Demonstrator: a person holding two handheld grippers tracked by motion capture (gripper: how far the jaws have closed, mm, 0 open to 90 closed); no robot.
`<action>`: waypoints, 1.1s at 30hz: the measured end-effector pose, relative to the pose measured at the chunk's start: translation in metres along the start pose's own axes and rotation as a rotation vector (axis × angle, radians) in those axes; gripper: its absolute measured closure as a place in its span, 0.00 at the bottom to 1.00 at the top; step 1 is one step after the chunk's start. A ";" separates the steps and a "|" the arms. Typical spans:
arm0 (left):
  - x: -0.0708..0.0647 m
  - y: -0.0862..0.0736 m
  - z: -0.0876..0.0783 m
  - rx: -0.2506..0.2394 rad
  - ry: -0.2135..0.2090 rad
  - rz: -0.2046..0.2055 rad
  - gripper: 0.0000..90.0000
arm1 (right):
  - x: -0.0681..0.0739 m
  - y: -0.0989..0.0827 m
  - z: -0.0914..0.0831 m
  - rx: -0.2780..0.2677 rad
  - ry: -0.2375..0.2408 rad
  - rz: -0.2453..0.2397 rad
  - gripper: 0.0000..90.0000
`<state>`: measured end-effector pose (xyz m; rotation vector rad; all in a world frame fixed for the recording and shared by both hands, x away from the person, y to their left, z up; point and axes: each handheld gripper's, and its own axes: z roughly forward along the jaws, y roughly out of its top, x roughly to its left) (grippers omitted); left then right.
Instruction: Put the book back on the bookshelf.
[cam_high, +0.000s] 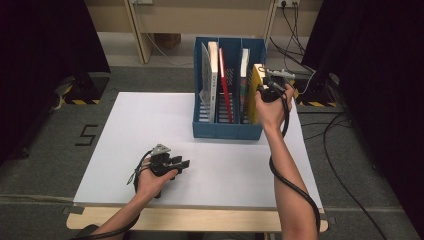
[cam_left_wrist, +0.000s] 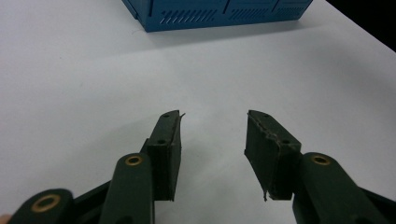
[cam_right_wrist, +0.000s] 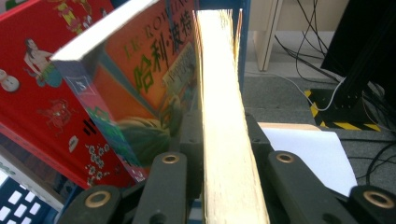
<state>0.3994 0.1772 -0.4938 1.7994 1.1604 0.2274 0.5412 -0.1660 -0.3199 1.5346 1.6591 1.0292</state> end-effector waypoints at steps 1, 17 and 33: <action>0.000 0.000 0.000 -0.001 0.000 0.001 0.61 | 0.003 0.001 0.000 -0.002 0.000 -0.010 0.85; 0.002 0.001 -0.001 0.001 0.003 -0.002 0.61 | 0.001 0.014 0.022 -0.024 -0.026 -0.002 0.85; 0.004 0.000 -0.001 0.005 0.006 -0.005 0.62 | -0.003 0.018 0.047 -0.046 -0.037 0.007 0.85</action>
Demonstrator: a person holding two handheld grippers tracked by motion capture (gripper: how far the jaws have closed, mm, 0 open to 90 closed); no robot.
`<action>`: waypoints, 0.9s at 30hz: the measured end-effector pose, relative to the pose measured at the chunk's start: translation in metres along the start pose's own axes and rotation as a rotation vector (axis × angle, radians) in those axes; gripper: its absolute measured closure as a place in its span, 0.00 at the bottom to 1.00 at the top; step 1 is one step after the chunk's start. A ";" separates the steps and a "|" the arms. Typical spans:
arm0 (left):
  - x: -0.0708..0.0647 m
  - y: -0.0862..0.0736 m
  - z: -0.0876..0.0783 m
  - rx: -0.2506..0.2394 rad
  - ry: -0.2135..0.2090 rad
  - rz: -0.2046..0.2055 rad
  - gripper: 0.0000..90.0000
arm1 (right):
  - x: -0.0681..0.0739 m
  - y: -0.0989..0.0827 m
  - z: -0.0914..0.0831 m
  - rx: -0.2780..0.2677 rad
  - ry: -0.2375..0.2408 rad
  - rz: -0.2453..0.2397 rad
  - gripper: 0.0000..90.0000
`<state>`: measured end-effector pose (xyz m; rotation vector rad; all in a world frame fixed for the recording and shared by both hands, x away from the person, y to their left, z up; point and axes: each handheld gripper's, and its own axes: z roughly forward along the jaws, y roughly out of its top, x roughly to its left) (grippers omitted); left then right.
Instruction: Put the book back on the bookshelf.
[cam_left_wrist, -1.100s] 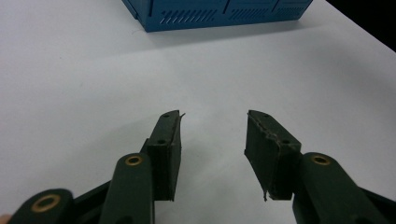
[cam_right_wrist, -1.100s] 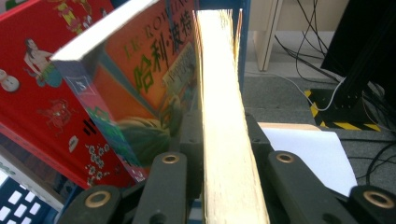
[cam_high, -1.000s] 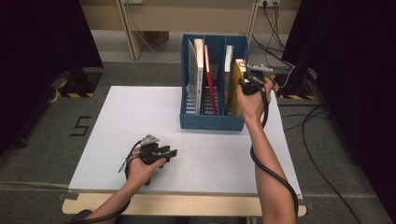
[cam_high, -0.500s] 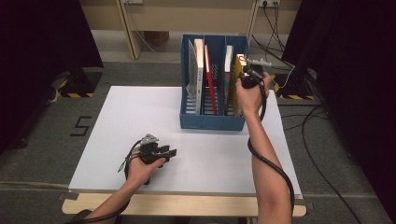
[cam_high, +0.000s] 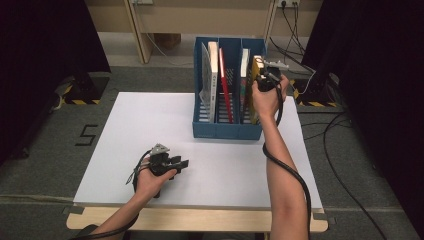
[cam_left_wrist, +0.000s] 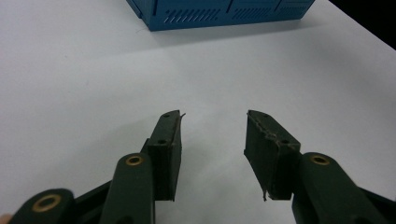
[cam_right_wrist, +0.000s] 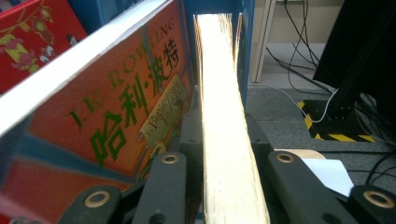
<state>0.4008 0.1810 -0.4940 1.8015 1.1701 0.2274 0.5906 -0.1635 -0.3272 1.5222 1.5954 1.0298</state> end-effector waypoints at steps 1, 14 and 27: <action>0.001 0.000 0.000 -0.003 -0.001 -0.002 0.62 | 0.000 0.000 0.001 0.001 0.000 -0.001 0.85; 0.001 -0.001 0.000 -0.003 -0.002 -0.002 0.61 | -0.001 -0.003 0.006 0.012 0.009 0.002 0.84; 0.001 -0.002 -0.001 -0.006 -0.005 -0.004 0.61 | -0.006 -0.010 -0.001 0.021 0.026 0.024 0.69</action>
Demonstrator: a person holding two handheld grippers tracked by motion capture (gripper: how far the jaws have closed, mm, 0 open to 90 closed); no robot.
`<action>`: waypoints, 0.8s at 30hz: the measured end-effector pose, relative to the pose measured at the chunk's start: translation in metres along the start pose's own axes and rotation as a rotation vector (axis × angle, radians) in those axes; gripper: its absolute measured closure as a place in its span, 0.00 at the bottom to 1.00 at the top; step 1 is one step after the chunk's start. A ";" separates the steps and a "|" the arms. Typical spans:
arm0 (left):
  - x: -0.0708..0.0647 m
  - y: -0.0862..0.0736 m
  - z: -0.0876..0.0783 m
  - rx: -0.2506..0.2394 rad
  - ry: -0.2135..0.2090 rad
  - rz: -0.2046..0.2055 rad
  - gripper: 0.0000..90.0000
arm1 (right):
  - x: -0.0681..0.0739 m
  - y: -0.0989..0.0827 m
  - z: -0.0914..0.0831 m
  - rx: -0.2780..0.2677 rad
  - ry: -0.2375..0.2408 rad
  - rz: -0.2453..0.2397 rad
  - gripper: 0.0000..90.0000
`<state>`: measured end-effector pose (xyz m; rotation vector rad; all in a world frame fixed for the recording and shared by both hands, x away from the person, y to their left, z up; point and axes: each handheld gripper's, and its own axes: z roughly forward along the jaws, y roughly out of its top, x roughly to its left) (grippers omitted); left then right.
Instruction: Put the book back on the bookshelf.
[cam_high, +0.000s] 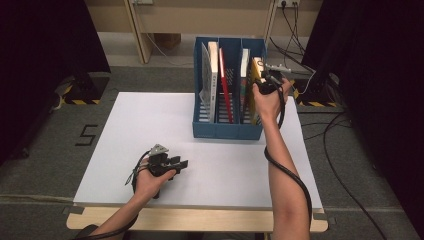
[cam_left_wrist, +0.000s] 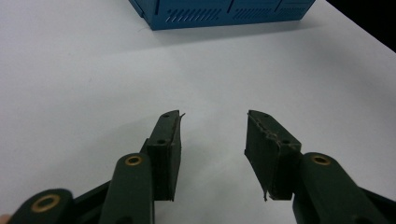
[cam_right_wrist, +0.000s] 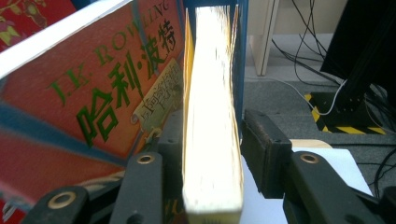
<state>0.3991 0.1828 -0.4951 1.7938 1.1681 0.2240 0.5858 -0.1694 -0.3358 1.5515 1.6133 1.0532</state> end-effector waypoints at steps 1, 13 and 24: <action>0.000 0.000 0.000 0.001 0.001 0.000 0.61 | 0.000 0.000 -0.001 -0.002 0.005 -0.003 0.69; -0.002 -0.001 0.000 -0.003 -0.004 -0.001 0.61 | -0.001 -0.007 -0.017 -0.025 0.023 0.005 0.64; -0.003 0.000 0.000 -0.002 -0.005 0.003 0.60 | -0.004 -0.010 -0.036 -0.047 0.038 -0.012 0.62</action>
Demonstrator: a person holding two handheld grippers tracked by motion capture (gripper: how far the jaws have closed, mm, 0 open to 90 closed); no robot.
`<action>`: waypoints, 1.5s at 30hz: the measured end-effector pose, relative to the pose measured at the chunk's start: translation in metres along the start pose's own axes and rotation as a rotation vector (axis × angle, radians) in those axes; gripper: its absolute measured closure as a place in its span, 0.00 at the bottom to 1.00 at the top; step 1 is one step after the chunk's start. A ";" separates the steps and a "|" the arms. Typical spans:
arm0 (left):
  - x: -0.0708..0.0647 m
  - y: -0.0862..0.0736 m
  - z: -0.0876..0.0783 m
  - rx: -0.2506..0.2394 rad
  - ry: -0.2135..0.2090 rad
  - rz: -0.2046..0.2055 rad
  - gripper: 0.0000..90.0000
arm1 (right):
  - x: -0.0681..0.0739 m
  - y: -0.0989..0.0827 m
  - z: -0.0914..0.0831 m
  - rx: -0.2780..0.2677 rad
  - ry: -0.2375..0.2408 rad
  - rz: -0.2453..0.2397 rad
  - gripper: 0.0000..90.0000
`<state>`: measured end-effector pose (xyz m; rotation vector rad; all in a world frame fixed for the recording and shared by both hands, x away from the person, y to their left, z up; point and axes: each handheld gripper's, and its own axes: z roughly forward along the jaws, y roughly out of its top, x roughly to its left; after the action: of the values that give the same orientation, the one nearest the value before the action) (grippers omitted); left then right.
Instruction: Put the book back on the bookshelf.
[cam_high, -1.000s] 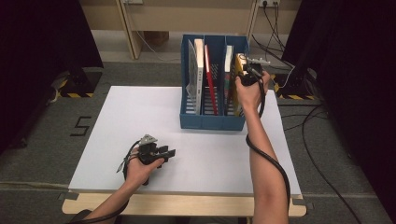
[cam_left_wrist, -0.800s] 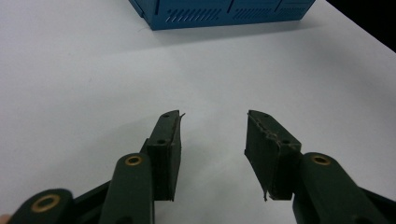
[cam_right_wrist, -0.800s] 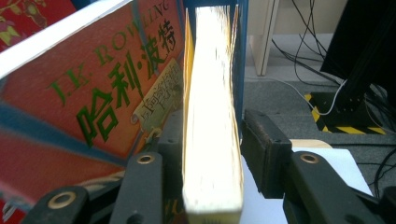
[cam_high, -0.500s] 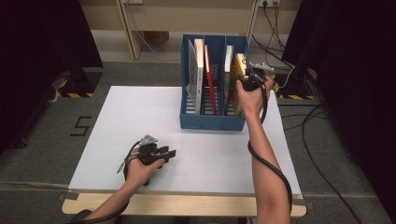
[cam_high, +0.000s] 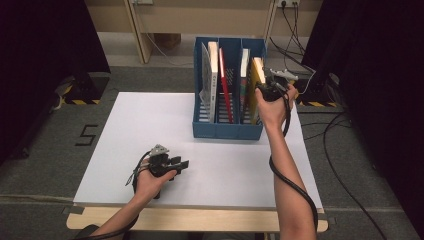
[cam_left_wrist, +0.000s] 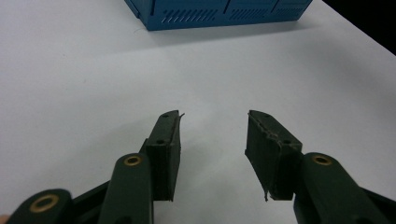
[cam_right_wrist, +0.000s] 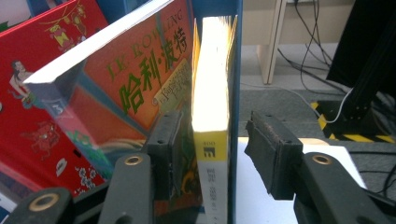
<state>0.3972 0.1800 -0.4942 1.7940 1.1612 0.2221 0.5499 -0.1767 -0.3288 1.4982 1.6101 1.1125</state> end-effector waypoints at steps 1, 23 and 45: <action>0.000 0.000 0.000 -0.001 0.000 0.001 0.60 | 0.000 -0.001 -0.001 0.000 0.001 0.002 0.62; -0.002 0.003 0.000 0.000 0.003 0.014 0.60 | -0.009 -0.027 -0.020 0.017 0.030 0.010 0.62; 0.006 0.006 -0.006 -0.001 0.029 0.018 0.59 | -0.028 -0.064 -0.038 0.050 0.028 0.057 0.62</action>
<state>0.4008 0.1878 -0.4883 1.8062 1.1657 0.2594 0.4919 -0.2089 -0.3735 1.5761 1.6346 1.1370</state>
